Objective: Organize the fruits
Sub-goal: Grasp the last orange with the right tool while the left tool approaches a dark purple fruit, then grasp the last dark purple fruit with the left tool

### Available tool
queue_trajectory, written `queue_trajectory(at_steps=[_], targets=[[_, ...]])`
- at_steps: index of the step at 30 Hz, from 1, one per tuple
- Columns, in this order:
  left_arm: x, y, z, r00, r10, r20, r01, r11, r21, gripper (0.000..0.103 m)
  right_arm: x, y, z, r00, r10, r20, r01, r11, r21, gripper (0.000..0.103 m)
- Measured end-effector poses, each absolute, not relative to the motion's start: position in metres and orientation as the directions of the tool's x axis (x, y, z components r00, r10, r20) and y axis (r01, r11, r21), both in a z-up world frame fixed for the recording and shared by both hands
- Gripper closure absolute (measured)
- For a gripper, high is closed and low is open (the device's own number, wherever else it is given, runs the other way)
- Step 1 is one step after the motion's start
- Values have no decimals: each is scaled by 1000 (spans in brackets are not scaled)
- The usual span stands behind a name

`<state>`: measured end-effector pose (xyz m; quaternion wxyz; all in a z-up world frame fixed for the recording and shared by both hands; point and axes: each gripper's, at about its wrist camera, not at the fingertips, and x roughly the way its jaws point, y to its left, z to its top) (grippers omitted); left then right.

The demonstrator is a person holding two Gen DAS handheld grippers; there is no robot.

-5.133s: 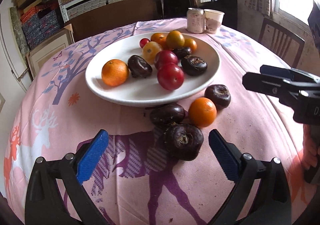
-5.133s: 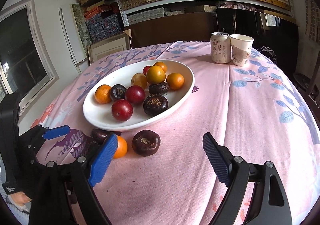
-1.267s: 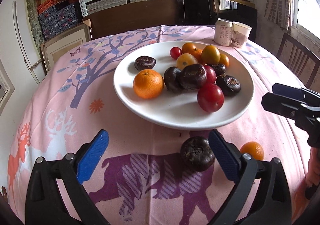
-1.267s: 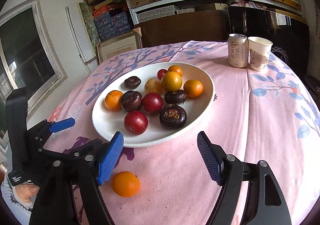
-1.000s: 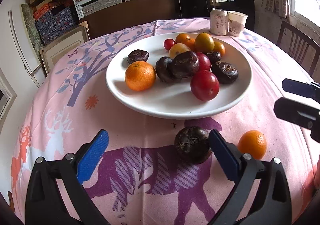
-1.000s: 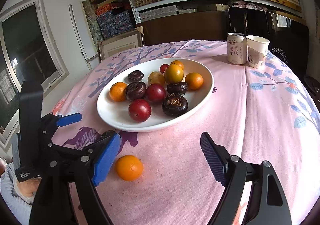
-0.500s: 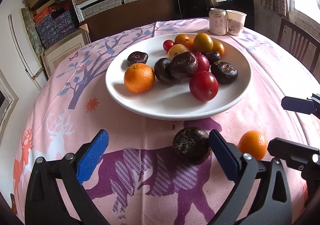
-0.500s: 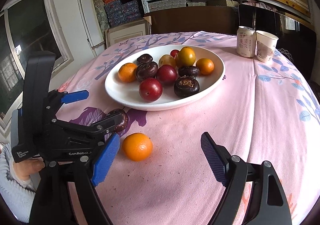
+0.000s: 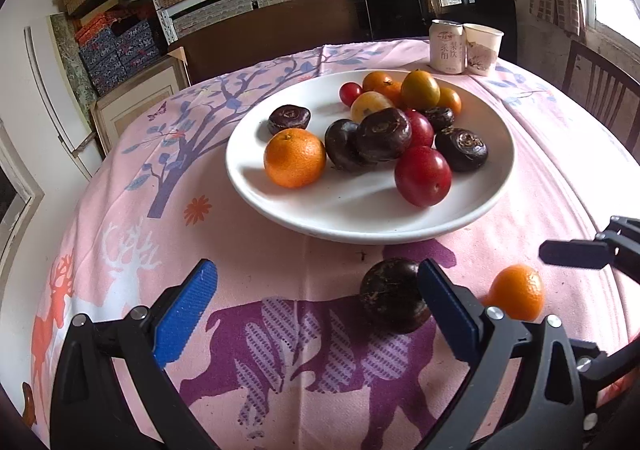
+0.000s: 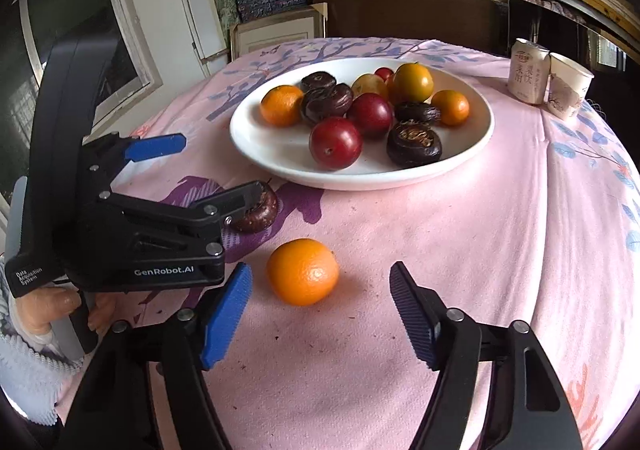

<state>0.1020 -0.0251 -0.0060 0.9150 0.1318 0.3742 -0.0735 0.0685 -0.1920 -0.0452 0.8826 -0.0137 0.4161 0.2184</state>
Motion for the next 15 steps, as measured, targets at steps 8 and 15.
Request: queue_trajectory(at_steps=[8,15], targets=[[100,-28,-8,704,-53,-708,258,948,186,5,64,-192,-42,563,393,-727,-415,895,162,65],[96,-42,-12,684,-117,-721,338,925,171,5,66,-225,-35,632,304,-713,-294,945,143,65]])
